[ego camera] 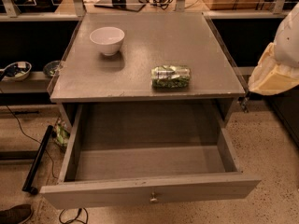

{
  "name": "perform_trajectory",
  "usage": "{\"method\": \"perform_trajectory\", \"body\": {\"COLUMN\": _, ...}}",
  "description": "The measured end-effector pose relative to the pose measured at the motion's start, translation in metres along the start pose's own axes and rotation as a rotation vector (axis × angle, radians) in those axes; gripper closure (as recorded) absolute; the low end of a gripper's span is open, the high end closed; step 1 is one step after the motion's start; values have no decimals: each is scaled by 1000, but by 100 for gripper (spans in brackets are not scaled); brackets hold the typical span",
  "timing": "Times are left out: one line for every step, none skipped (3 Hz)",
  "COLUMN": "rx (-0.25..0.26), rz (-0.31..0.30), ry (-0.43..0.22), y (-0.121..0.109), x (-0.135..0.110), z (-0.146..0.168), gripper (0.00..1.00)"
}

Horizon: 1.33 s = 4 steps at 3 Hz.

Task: Close top drawer

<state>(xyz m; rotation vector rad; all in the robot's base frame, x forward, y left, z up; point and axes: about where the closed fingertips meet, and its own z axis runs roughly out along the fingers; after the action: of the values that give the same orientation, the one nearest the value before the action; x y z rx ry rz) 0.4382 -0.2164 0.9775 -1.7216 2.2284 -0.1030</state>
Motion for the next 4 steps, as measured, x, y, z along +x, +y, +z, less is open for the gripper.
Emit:
{"method": "perform_trajectory", "body": {"rx": 0, "rz": 23, "ry": 0, "y": 8, "x": 6, "z": 0, "gripper": 100}}
{"method": "perform_trajectory", "body": {"rx": -17, "rz": 50, "ry": -2, "y": 19, "x": 14, "z": 5, "gripper": 100}}
{"method": "perform_trajectory", "body": {"rx": -58, "rz": 72, "ry": -14, "y": 37, "x": 20, "z": 21, "gripper": 100}}
{"method": "perform_trajectory", "body": {"rx": -99, "rz": 83, "ry": -20, "y": 54, "x": 23, "z": 41, "gripper": 100}}
